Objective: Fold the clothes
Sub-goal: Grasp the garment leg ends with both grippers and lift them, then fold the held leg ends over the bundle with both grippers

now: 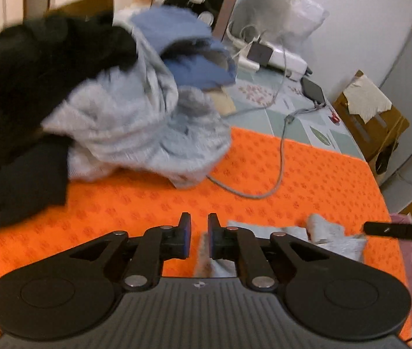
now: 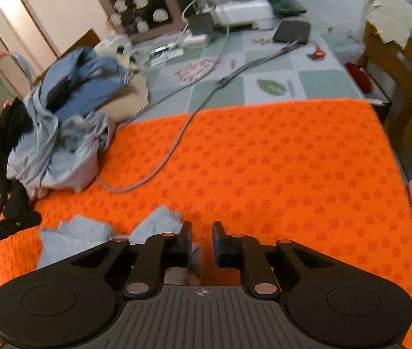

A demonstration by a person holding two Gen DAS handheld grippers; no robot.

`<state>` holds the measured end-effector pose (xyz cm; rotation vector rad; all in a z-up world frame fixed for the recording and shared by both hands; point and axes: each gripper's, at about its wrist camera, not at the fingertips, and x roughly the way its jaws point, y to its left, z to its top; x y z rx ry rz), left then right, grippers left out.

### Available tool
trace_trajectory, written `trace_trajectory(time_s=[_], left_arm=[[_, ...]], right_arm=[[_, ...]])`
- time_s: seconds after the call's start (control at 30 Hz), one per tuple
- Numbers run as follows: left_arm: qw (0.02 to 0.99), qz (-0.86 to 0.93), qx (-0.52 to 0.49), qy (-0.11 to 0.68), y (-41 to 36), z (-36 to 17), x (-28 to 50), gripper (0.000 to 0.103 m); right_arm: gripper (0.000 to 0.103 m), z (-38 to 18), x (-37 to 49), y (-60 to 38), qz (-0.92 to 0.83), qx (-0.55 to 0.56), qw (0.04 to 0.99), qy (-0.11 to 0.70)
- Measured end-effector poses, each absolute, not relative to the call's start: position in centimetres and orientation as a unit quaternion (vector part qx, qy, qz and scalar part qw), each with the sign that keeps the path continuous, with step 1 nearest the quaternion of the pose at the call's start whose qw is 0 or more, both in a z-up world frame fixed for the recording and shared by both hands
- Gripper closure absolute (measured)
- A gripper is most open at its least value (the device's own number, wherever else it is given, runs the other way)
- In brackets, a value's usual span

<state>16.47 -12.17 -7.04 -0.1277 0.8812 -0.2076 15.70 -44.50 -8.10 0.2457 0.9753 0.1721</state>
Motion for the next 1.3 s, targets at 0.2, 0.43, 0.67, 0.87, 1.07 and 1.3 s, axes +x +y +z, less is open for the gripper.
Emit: trace_trajectory(time_s=[0.2,0.43,0.67,0.87,1.07,1.3], left_arm=[[0.898,-0.169,-0.017,0.405,-12.6,-5.1,13.4,0.075],[0.874,-0.244,0.017,0.421,-16.2,-7.4,11.5,0.072],[0.876,-0.213,0.033,0.431,-17.6,-10.3,14.0,0.072],[0.881,-0.172,-0.010,0.441,-15.9,-11.0,16.7,0.072],[0.884,-0.139,-0.066,0.441,-12.7,-9.6,16.6,0.047],[0.832,-0.170,-0.157,0.505,-10.0,-11.7,15.2,0.019]], right_arm=[[0.085,-5.7,12.4,-43.9,0.128,0.099,0.884,0.439],[0.077,-6.5,9.6,-39.8,0.193,0.059,0.881,0.428],[0.076,-9.7,11.4,-37.0,0.181,-0.001,0.887,0.425],[0.077,-11.0,13.8,-38.1,0.130,-0.007,0.894,0.428],[0.071,-9.6,12.8,-40.8,0.078,0.026,0.897,0.433],[0.039,-10.3,9.9,-44.5,0.076,0.148,0.869,0.467]])
